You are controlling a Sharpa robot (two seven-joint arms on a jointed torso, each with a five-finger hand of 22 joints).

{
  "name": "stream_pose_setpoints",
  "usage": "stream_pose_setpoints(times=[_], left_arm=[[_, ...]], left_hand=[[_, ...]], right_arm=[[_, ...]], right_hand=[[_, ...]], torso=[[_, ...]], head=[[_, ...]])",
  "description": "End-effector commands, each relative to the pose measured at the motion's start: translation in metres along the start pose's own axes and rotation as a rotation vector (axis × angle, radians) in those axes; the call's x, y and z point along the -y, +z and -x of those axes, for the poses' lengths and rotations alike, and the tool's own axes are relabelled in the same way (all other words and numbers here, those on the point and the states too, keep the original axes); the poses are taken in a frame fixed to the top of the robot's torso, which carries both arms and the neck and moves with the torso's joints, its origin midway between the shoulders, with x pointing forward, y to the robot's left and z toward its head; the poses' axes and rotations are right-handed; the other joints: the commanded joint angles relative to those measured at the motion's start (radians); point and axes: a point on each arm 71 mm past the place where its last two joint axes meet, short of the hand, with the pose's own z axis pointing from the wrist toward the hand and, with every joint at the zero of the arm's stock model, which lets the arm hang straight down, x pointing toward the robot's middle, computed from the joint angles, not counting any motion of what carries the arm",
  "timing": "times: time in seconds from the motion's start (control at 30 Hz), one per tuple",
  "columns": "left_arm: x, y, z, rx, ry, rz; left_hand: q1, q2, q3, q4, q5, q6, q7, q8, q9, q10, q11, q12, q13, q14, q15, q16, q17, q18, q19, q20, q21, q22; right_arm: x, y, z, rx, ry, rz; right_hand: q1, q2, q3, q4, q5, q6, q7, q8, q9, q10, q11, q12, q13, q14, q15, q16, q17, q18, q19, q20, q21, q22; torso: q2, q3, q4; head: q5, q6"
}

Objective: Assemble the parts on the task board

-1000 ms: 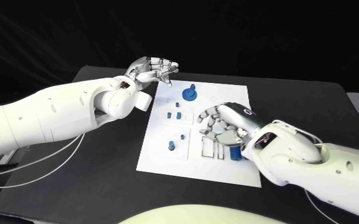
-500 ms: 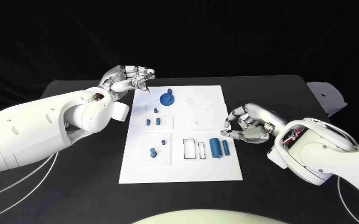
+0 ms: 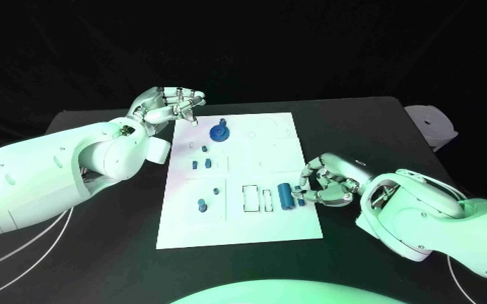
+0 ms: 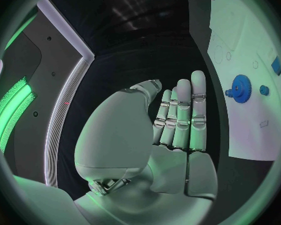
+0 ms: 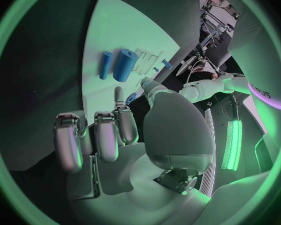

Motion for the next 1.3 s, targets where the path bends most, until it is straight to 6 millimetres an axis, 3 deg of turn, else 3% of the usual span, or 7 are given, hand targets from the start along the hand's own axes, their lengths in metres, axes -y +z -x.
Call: stream_pose_setpoints(times=[0.03,0.87,1.3], left_arm=[[0.001,0.0,-0.003,-0.018,-0.014,-0.008],[0.001,-0.001,-0.003,-0.023,-0.031,0.002],[0.0,-0.001,-0.004,-0.034,-0.043,0.009]], left_hand=[[-0.01,0.001,0.008,0.001,-0.002,-0.009,0.0,0.005,0.0,-0.006,0.0,0.004,-0.001,-0.007,0.002,-0.007,-0.001,0.006,-0.009,0.0,0.0,0.001],[-0.025,0.002,0.007,0.006,-0.003,-0.009,-0.001,0.01,0.001,-0.007,0.0,0.01,0.0,-0.006,0.003,-0.006,-0.002,0.006,-0.01,0.001,-0.001,0.001],[-0.028,0.002,0.006,0.008,-0.003,-0.01,-0.001,0.01,0.001,-0.008,0.0,0.011,0.0,-0.006,0.003,-0.005,-0.002,0.006,-0.01,0.002,-0.001,0.001]], right_arm=[[0.0,0.004,-0.006,0.004,-0.075,-0.021],[-0.01,0.025,-0.034,-0.051,-0.143,-0.022],[-0.016,0.03,-0.049,-0.084,-0.166,-0.024]], right_hand=[[-0.009,0.004,-0.01,0.005,0.002,-0.011,0.0,0.004,0.002,0.0,0.001,-0.002,0.063,0.074,-0.006,0.005,0.089,-0.007,0.093,-0.007,0.002,0.254],[-0.019,0.016,-0.028,0.011,0.006,-0.014,0.001,0.004,0.004,-0.004,0.002,-0.009,0.06,0.072,-0.005,0.004,0.086,-0.006,0.092,-0.007,-0.003,0.252],[-0.019,0.017,-0.048,0.008,0.002,-0.012,0.0,0.006,0.005,-0.005,0.001,-0.01,0.061,0.072,-0.005,0.004,0.087,-0.006,0.092,-0.006,-0.002,0.252]], torso=[[0.002,-0.0004,0.0013],[0.001,0.0003,-0.0016],[0.001,-0.0003,-0.001]], head=[[0.001,-0.002],[0.015,-0.018],[0.016,-0.016]])
